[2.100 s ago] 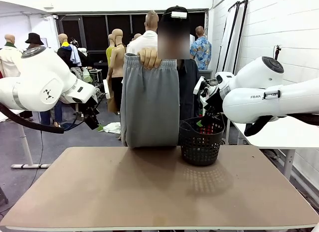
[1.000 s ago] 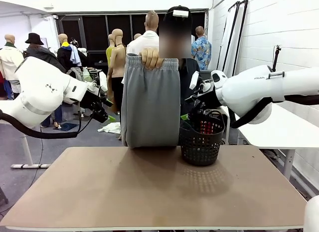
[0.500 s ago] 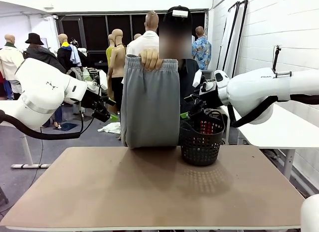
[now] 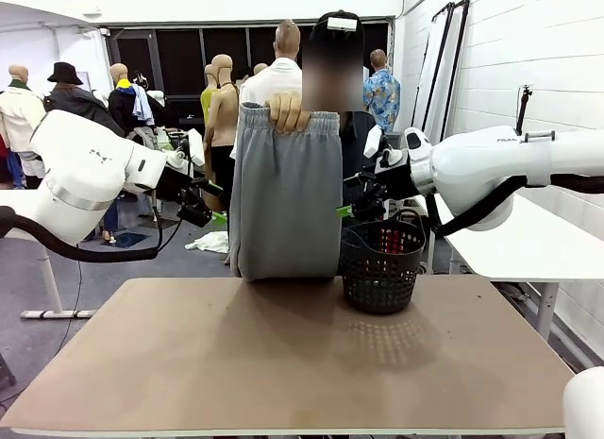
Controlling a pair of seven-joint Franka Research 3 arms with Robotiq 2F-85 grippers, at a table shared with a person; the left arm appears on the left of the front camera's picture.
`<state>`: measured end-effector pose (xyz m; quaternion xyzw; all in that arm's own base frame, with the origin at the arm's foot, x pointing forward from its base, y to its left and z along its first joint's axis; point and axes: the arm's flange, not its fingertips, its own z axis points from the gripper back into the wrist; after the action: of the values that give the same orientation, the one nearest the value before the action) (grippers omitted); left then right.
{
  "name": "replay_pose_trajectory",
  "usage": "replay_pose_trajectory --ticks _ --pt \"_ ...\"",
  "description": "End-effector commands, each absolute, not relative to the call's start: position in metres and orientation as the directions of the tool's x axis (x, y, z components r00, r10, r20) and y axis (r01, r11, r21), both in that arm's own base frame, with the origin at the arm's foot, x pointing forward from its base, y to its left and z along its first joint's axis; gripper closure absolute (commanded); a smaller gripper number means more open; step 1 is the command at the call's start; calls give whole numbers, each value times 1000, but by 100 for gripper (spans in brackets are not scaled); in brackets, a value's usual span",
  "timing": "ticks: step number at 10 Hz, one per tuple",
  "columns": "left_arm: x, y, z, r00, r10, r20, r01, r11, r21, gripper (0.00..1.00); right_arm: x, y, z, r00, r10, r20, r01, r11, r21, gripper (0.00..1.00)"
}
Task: Fold the training pants.
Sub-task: Grab both ends of the Training pants handed by a person.
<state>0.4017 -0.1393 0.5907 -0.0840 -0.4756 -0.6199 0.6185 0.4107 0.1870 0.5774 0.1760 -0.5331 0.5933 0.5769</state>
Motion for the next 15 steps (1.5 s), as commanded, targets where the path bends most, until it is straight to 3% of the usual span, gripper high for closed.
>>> replay_pose_trajectory --ticks 1,6,12,15 --pt "418 -138 587 -296 -626 721 852 168 496 0 433 195 577 -306 463 832 -877 202 -435 0" --pt "430 -147 586 -359 -515 778 889 65 453 0 444 203 575 -313 435 844 -885 189 -425 0" --pt "428 -148 595 -375 -523 765 823 191 534 0 447 208 574 -319 405 857 -894 171 -414 0" --pt "426 -149 601 -414 -456 788 840 142 523 0 448 208 573 -328 392 860 -895 162 -415 0"
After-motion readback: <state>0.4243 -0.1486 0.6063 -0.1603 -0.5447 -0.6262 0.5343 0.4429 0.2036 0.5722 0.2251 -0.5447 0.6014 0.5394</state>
